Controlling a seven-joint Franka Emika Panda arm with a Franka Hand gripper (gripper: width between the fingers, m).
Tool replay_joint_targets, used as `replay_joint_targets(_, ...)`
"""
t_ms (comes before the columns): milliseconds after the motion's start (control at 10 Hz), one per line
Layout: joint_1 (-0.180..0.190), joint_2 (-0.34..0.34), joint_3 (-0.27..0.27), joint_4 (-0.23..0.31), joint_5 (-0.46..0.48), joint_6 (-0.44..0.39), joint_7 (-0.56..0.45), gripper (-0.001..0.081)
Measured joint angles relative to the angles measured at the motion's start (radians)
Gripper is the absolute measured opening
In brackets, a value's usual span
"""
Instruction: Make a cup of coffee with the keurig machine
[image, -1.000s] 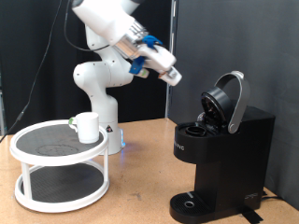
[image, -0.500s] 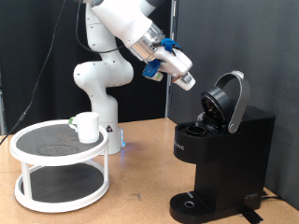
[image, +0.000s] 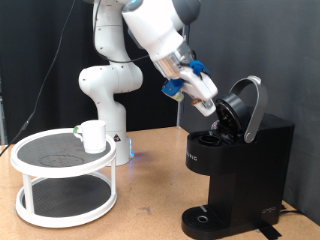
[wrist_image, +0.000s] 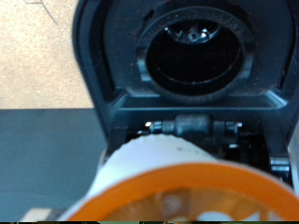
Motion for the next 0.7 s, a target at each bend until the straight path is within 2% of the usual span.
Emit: replay_joint_targets(700, 0.000, 0.048, 0.041, -0.037, -0.029, 0.056, 0.000, 0.0313)
